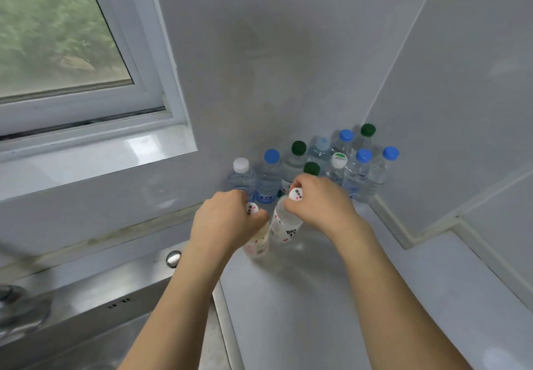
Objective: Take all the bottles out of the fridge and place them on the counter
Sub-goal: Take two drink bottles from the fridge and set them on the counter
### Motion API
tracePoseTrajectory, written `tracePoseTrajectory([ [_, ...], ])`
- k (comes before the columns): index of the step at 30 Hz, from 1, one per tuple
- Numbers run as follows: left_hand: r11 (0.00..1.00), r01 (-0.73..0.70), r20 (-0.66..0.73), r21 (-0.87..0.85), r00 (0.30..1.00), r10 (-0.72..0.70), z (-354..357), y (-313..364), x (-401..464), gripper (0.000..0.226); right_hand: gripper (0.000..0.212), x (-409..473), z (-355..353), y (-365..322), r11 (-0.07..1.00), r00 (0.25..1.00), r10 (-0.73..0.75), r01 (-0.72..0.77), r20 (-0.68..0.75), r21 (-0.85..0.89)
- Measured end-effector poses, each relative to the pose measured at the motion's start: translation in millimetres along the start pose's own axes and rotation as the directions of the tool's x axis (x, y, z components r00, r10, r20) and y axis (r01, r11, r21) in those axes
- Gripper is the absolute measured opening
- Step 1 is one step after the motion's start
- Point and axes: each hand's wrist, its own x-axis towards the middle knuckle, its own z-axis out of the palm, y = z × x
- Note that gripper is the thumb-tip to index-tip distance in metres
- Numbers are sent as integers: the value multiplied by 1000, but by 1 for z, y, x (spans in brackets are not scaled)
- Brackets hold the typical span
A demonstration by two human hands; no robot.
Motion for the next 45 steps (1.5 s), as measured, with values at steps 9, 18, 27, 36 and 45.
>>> tracePoseTrajectory([
  [9, 1000, -19, -20, -22, 1000, 19, 16, -2, 37, 27, 26, 40, 15, -3, 999, 999, -33, 33, -10, -14],
  [18, 998, -68, -41, 15, 997, 68, 24, -3, 55, 28, 17, 53, 27, -3, 995, 997, -78, 77, -25, -58],
  [27, 990, -139, -35, -15, 990, 138, 33, -9, 62, 32, 30, 57, 31, 7, 996, 996, -86, 87, -13, 25],
  [36, 995, -66, -5, -74, 998, 66, 42, -6, 58, 28, 39, 41, 42, 12, 995, 994, -81, 85, -74, 47],
  [45, 971, -153, -246, 184, 949, 196, 26, 12, 14, 53, 58, -41, -4, 47, 989, 992, -27, 44, -121, 139],
])
